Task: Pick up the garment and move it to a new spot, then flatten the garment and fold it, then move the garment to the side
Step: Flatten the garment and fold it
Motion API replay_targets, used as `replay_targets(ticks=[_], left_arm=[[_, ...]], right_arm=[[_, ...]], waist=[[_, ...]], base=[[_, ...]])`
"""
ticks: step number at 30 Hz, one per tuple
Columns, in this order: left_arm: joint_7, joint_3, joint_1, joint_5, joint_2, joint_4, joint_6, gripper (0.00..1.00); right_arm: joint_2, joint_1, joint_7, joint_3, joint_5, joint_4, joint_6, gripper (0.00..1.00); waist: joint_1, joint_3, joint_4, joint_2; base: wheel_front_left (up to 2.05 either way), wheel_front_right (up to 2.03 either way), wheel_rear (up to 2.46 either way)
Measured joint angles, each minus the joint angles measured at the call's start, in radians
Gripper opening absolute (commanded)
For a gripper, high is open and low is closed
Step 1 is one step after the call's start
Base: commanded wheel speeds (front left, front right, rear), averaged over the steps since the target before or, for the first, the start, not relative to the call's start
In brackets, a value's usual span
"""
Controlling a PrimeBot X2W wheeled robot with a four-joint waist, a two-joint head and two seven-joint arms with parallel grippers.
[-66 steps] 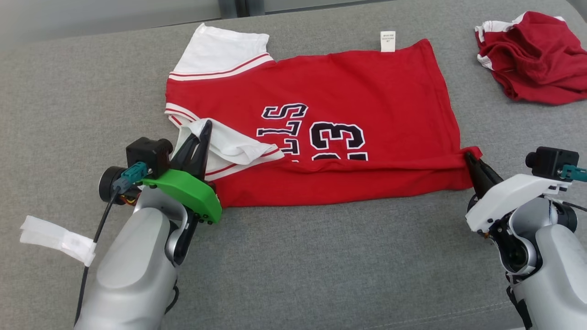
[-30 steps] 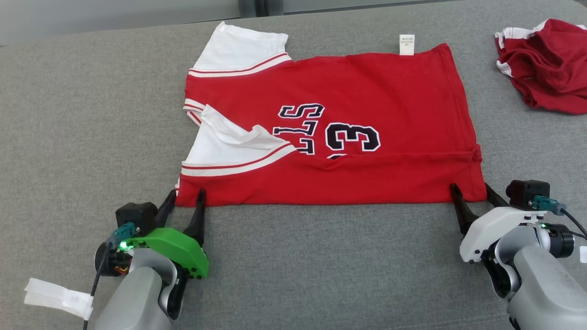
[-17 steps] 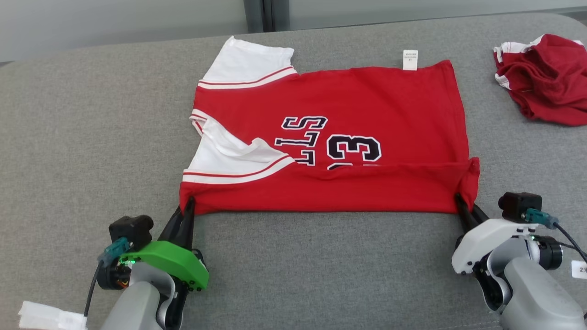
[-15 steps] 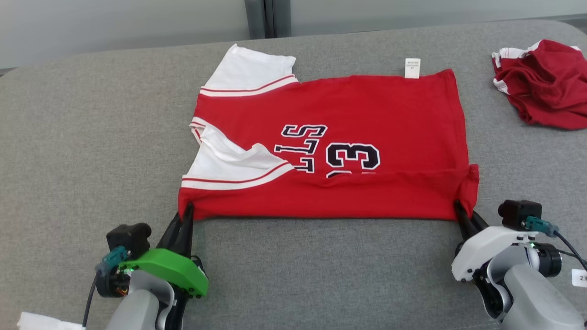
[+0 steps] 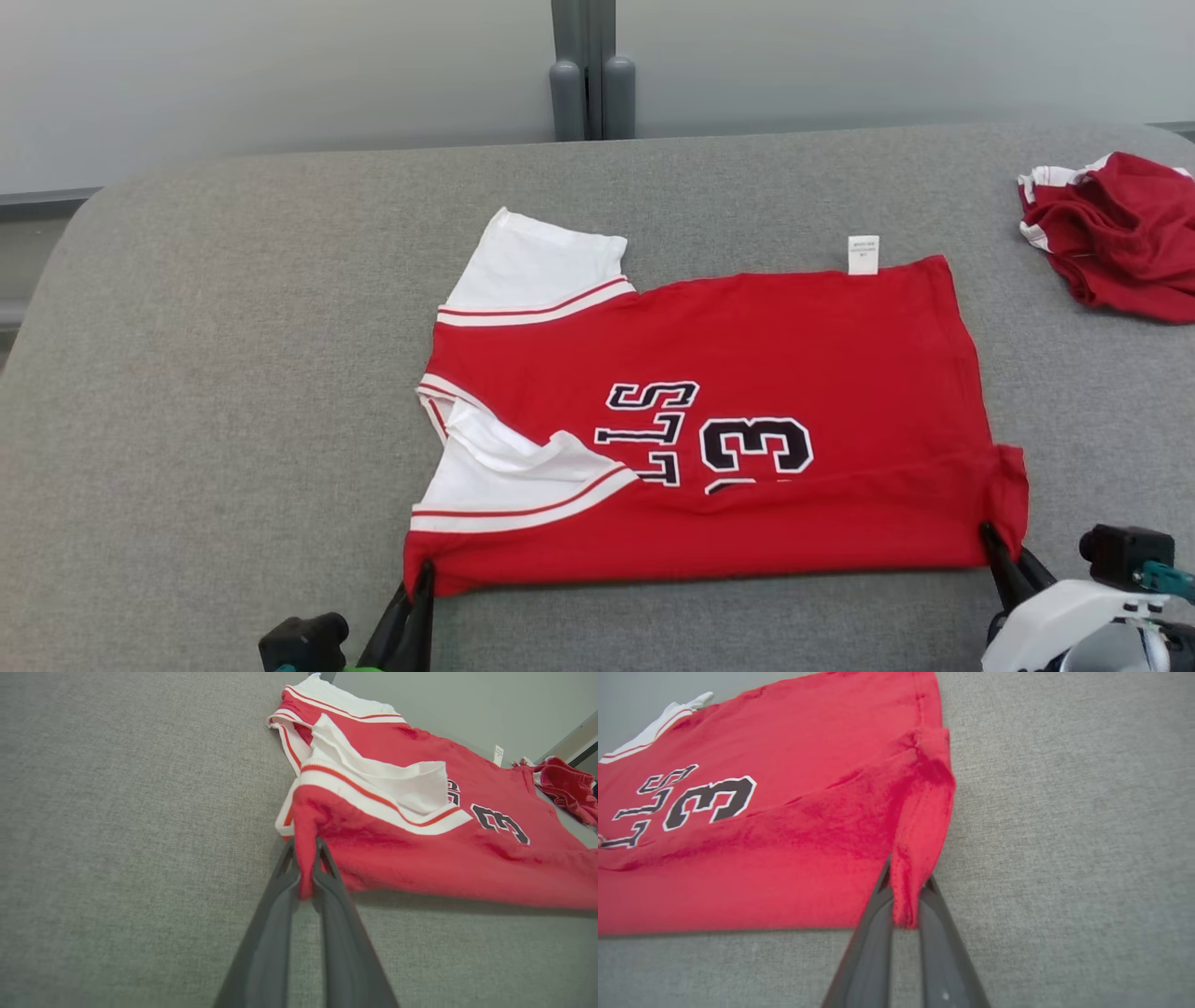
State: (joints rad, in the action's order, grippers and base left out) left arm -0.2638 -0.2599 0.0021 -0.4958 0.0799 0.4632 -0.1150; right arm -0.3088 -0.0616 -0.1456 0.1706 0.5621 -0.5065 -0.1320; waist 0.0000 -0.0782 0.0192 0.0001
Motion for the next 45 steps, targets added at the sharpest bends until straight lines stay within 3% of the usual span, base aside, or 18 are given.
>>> replay_targets(ticks=[5, 6, 7, 8, 9, 19, 28, 45], left_arm=[[0.0, -0.019, 0.028, 0.005, -0.009, 0.0, 0.001, 0.0], [0.0, -0.023, 0.029, 0.006, -0.01, 0.002, 0.001, 0.0], [0.0, -0.023, 0.029, 0.006, -0.012, 0.003, 0.002, 0.07], [0.0, -0.022, 0.029, 0.013, -0.013, 0.001, 0.007, 0.49], [0.0, -0.019, 0.029, 0.021, -0.013, -0.004, 0.01, 1.0], [0.0, 0.104, 0.018, 0.099, -0.014, -0.133, 0.033, 1.0], [0.0, 0.194, -0.036, 0.209, 0.007, -0.231, 0.039, 1.0], [0.0, 0.251, -0.046, 0.286, 0.022, -0.232, 0.009, 1.0]], right_arm=[[0.018, 0.077, 0.058, -0.064, -0.016, 0.076, 0.0, 0.0], [0.025, 0.085, 0.067, -0.076, -0.022, 0.089, 0.0, 0.15], [0.031, 0.09, 0.068, -0.086, -0.03, 0.1, 0.0, 0.51], [0.039, 0.096, 0.068, -0.096, -0.042, 0.115, 0.0, 1.0], [0.047, 0.1, 0.069, -0.108, -0.055, 0.127, 0.0, 1.0], [0.114, 0.097, 0.02, -0.175, -0.14, 0.258, 0.001, 1.0], [0.149, 0.069, -0.062, -0.172, -0.21, 0.328, 0.001, 1.0], [0.181, 0.085, -0.116, -0.188, -0.318, 0.424, 0.001, 1.0]], waist=[[0.0, 0.009, 0.014, 0.0], [0.0, 0.01, 0.014, 0.0], [0.0, 0.011, 0.013, 0.0], [0.0, 0.012, 0.012, 0.0], [0.0, 0.014, 0.01, 0.0], [0.0, 0.047, -0.007, 0.0], [0.0, 0.079, -0.018, 0.0], [0.0, 0.081, -0.022, 0.0]], base=[[0.0, 0.0, 0.0], [0.0, 0.0, 0.0], [0.0, 0.0, 0.0], [0.0, 0.0, 0.0], [0.0, 0.0, 0.0], [0.0, 0.0, 0.0], [0.0, 0.0, 0.0], [0.0, 0.0, 0.0]])
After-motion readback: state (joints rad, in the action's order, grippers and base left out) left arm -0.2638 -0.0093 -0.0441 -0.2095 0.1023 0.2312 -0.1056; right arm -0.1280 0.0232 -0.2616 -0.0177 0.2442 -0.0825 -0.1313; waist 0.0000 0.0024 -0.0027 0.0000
